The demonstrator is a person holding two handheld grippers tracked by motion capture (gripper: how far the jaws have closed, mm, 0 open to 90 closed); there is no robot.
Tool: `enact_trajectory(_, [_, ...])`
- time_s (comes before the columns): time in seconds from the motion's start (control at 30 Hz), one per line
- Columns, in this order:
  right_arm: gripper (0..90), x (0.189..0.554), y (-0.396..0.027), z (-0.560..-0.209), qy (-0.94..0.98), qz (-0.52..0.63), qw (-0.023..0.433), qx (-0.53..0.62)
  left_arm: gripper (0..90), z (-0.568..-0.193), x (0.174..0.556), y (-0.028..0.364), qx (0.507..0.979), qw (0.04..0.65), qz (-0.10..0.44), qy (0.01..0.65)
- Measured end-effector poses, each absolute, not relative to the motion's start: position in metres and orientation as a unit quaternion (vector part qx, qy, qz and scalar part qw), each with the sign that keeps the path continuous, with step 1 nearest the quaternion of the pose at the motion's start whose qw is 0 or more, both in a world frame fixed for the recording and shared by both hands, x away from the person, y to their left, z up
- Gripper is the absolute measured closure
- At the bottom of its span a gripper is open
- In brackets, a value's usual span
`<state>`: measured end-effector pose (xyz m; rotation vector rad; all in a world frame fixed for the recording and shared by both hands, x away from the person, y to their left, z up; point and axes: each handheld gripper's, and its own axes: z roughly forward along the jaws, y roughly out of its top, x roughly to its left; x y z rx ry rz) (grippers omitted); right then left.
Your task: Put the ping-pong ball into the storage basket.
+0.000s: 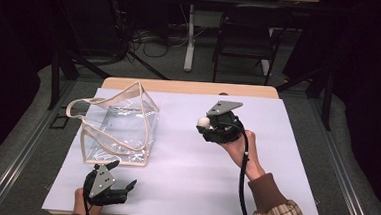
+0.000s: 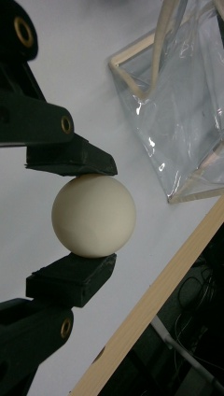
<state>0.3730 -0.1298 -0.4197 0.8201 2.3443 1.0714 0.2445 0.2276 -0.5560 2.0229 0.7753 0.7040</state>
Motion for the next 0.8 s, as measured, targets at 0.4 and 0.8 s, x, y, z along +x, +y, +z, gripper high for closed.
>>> enact_trajectory(0.4, [51.0,0.379,-0.126,-0.415,0.846,0.385,0.219,0.297,16.2,-0.556,0.244,0.228,0.806,0.42,0.28,0.31])
enact_trajectory(0.8, [51.0,0.383,-0.122,-0.409,0.847,0.383,0.222,0.293,16.2,-0.556,0.244,0.228,0.806,0.42,0.28,0.31])
